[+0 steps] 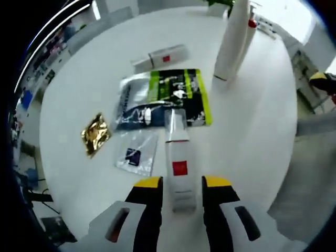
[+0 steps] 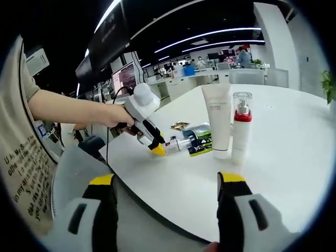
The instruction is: Arrange the skincare products in the storage area until every visible bottle or jar stands upright without overlapping.
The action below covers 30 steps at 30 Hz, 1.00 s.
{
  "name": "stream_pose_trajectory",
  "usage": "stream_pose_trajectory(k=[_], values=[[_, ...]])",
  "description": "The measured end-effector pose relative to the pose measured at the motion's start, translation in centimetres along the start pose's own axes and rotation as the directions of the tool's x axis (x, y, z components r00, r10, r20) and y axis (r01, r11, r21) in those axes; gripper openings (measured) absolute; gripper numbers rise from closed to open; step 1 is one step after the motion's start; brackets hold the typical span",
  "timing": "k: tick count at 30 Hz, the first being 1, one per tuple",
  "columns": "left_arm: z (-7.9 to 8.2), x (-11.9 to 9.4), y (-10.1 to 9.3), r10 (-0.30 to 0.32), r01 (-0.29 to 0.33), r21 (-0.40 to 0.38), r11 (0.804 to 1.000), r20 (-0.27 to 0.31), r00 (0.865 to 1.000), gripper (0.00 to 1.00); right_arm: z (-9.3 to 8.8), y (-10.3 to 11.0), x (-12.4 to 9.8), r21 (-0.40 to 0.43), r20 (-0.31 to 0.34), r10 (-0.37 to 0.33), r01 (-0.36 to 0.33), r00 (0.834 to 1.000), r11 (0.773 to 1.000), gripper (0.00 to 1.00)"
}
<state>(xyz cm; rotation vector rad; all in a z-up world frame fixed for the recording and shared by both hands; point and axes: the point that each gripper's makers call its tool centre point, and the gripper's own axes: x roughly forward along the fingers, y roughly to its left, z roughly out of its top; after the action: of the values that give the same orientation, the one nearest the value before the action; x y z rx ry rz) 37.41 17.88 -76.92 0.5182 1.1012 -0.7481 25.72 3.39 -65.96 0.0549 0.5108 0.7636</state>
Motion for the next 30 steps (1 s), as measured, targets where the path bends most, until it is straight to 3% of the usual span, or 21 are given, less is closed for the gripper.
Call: stream_pose_trajectory(k=[11,16,24,30], values=[[-0.38,0.51,0.43,0.008,-0.008,0.018,1.0,-0.026,1.0,0.17,-0.18,0.13,0.05,0.001,-0.012,0.01,-0.01,1.0,1.0,0.77],[-0.11,0.85,0.51,-0.022,0.021,-0.019,1.0,-0.009,1.0,0.17,-0.36,0.24,0.14,0.001,-0.023,0.018,-0.018,1.0,1.0,0.77],[-0.13,0.86,0.4,-0.017,0.017,-0.02,1.0,0.0,1.0,0.16,-0.49,0.25,0.22,0.0,-0.034,0.017,-0.017,0.999,1.0,0.76],[-0.46,0.59,0.76,-0.01,0.014,-0.08,0.997,0.051,0.999,0.15,-0.49,0.27,0.24,0.0,-0.035,0.017,-0.017,0.999,1.0,0.76]])
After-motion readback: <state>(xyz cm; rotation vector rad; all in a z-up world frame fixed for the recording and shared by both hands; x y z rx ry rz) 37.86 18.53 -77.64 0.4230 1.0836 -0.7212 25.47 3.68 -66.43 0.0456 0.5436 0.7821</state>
